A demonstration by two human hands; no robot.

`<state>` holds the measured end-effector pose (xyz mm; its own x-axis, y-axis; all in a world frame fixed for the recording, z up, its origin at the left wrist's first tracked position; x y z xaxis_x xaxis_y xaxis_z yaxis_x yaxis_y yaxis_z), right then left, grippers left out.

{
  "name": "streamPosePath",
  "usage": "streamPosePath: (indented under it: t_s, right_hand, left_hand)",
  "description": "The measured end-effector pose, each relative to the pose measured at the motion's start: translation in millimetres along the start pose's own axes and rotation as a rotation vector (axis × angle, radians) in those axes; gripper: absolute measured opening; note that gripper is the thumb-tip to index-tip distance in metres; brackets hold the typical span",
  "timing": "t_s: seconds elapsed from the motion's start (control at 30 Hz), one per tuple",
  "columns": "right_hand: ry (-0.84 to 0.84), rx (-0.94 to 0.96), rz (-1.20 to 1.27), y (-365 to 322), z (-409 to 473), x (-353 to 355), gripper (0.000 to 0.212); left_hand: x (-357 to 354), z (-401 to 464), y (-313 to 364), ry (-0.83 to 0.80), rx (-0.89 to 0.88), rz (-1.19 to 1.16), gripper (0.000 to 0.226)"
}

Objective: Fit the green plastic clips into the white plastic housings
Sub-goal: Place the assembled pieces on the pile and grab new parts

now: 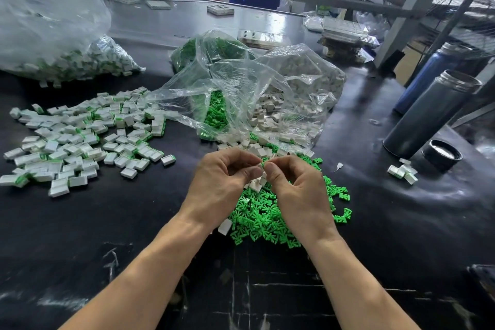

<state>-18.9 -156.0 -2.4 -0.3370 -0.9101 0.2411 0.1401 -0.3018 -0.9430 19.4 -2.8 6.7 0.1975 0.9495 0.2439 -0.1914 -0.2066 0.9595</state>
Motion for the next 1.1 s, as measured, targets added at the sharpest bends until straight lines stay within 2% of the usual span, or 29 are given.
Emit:
streamPosePath:
  t_s: [0.13,0.3,0.4,0.63,0.8,0.93,1.03,1.1]
  right_hand:
    - [0.046,-0.044,0.039,3.6,1.7,4.3,0.014]
    - [0.076,-0.071,0.095,0.1,0.9,7.3,0.044]
    - [0.062,-0.068,0.084,-2.1,-0.2,7.9,0.053]
    - [0.05,-0.065,0.039,-1.7,-0.8,9.7,0.055]
    - [0.041,-0.066,0.013,-0.6,-0.4,9.1,0.055]
    - [0.036,-0.087,0.012,1.1,-0.3,10.2,0.055]
    - [0.036,-0.11,0.001,2.5,0.2,11.2,0.053]
    - [0.037,-0.122,-0.018,3.0,0.7,12.1,0.051]
  left_hand:
    - [8.9,2.5,-7.5,0.056,0.017,0.163,0.007]
    - [29.8,10.3,-17.7,0.183,0.064,0.532,0.006]
    - [46.4,15.8,-21.2,0.266,0.09,0.676,0.003]
    - [75.3,21.9,-33.2,0.433,0.148,0.973,0.014]
    - [85.6,23.0,-38.2,0.518,0.179,0.98,0.017]
    - [92.3,22.8,-39.2,0.592,0.206,0.994,0.031]
    - [86.0,22.8,-31.6,0.589,0.097,0.94,0.025]
    - [73.4,20.7,-23.0,0.492,-0.027,0.824,0.016]
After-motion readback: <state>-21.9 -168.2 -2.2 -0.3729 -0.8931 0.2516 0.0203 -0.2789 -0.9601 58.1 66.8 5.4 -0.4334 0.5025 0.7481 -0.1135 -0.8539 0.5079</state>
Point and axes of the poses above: each hand's wrist, its own z-axis towards the middle knuckle, its own x-axis out of the back of the hand, y = z × x, the point moved 2 cm from there along z, towards the middle knuckle, and after that the axes turned 5 degrees about z, right-handed, at the moved point
